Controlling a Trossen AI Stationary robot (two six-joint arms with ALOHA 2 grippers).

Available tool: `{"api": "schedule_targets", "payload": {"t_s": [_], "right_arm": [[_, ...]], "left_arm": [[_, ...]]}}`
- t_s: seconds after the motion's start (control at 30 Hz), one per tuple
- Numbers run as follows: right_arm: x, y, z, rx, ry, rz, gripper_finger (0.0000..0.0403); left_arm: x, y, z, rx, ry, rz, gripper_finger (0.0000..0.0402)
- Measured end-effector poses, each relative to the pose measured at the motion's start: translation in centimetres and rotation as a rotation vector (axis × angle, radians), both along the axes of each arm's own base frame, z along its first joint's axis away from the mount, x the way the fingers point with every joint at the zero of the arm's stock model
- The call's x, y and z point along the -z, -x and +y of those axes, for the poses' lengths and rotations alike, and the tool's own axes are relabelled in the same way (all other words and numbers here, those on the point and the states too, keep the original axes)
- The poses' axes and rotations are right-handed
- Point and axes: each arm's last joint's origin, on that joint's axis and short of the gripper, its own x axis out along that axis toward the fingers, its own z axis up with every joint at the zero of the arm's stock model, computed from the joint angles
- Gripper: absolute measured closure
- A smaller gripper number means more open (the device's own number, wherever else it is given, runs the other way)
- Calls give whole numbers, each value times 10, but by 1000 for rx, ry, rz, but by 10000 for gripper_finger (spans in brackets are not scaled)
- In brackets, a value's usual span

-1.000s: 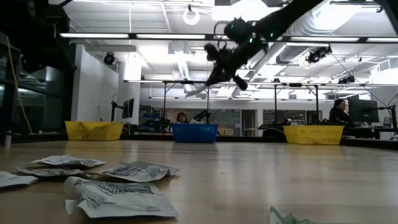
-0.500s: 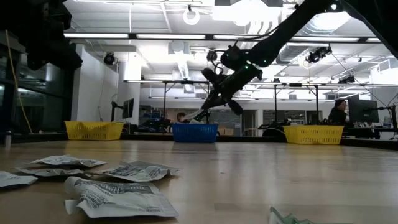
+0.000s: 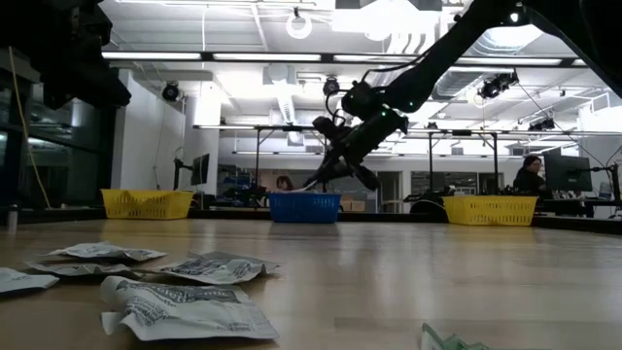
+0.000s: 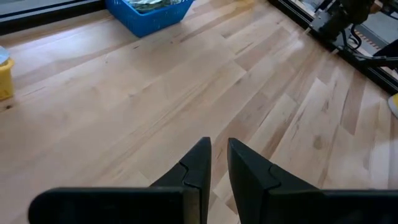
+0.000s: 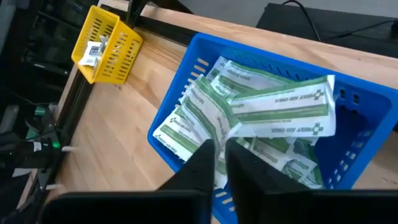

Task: Pick & Place First Aid Supplies
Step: Put the green bandage pack into the top blue bin

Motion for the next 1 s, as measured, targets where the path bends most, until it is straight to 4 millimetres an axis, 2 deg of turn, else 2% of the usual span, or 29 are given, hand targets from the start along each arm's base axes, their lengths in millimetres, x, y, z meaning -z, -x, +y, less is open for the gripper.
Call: {"api": "schedule_targets", "payload": {"t_s": [0.17, 0.33, 0.43, 0.53, 0.63, 0.77, 0.87, 1.0], "right_arm": [[-3, 4, -3, -3, -11, -10, 311], [-24, 12, -4, -3, 38, -30, 250], [-41, 20, 0, -10, 59, -19, 234], [-57, 31, 12, -52, 66, 49, 232], [-76, 40, 36, -114, 73, 143, 233], [-102, 49, 80, -158, 98, 272, 235], [-120, 53, 113, -150, 115, 338, 235], [-134, 54, 156, -99, 59, 371, 235]], "left_arm": [[0, 0, 0, 0, 0, 0, 348], [0, 0, 0, 2, -3, 3, 348], [0, 0, 0, 6, -9, 5, 348], [0, 0, 0, 22, -12, 12, 348], [1, 0, -1, 70, -7, 28, 348], [1, 0, -3, 137, 1, 50, 348], [2, 0, -4, 189, 1, 65, 348], [2, 0, -5, 230, 11, 73, 348]]}}
